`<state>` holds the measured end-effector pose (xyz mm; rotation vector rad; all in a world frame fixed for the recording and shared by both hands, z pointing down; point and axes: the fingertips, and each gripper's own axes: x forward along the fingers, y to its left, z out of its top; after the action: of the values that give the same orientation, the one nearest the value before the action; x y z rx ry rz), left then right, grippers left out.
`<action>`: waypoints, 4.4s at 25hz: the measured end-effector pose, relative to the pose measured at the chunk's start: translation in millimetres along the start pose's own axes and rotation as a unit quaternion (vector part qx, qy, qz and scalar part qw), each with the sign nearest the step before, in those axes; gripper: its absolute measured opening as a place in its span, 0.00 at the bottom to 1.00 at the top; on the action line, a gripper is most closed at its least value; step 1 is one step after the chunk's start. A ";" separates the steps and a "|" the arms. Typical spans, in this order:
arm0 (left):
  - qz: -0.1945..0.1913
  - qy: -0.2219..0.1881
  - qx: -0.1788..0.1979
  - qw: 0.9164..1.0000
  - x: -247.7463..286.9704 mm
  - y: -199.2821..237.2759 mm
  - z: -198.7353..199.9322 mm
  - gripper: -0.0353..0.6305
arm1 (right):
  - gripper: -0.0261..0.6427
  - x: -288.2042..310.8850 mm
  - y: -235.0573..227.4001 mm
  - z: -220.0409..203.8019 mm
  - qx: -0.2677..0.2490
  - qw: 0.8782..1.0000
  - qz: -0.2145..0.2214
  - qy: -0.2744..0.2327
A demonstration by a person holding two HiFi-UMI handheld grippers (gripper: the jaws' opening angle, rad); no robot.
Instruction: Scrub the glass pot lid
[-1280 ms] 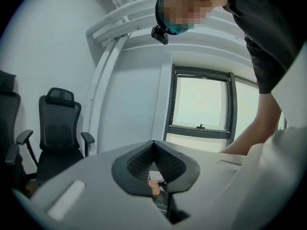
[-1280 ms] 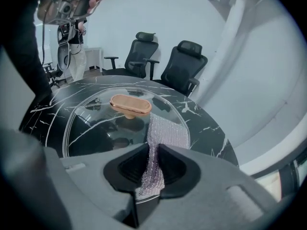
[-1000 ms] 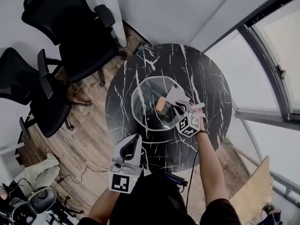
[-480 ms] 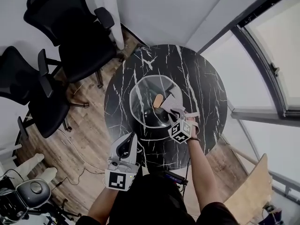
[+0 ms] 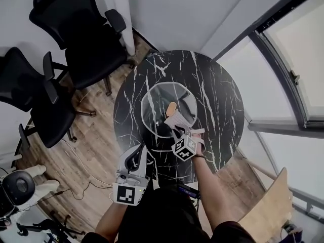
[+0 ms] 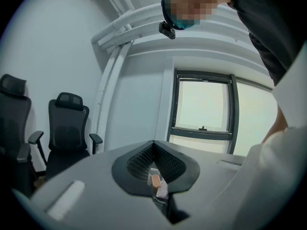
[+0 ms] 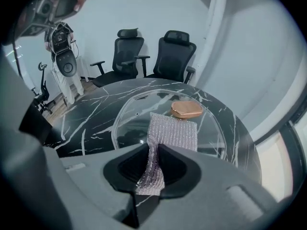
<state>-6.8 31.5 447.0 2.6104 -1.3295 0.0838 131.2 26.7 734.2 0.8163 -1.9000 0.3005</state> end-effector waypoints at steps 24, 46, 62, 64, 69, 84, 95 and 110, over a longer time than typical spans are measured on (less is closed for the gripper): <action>0.014 -0.001 -0.005 1.000 -15.7 20.8 1.9 0.06 | 0.14 19.8 55.1 38.5 0.022 0.999 0.041 0.002; 0.042 -0.013 -0.012 0.999 -35.8 33.9 4.8 0.06 | 0.14 28.0 108.1 53.3 0.026 0.994 0.108 -0.005; 0.043 -0.005 -0.013 0.999 -37.5 31.7 -0.5 0.06 | 0.14 8.1 145.1 54.7 0.027 0.978 0.208 -0.010; 0.041 -0.004 -0.015 0.999 -36.1 31.1 -1.3 0.06 | 0.14 -0.2 151.6 57.0 0.043 0.970 0.241 -0.013; 0.036 -0.002 -0.017 0.999 -31.5 28.1 -1.9 0.06 | 0.14 -26.6 165.6 61.4 0.064 0.952 0.296 -0.043; 0.018 -0.008 -0.006 1.000 16.5 39.7 13.5 0.06 | 0.14 -123.2 -29.4 68.9 0.267 0.914 -0.083 -0.295; -0.030 0.016 -0.001 0.999 72.9 61.5 12.8 0.06 | 0.14 -54.7 -119.2 -13.2 0.466 0.866 -0.130 -0.127; -0.052 0.037 -0.020 0.998 106.9 109.8 -5.6 0.06 | 0.14 23.8 -154.5 27.1 0.458 0.885 -0.062 -0.058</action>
<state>-31.7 -114.8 485.6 2.6102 -1.1570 0.1333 207.1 -111.9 720.2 1.5926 -1.7595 1.1414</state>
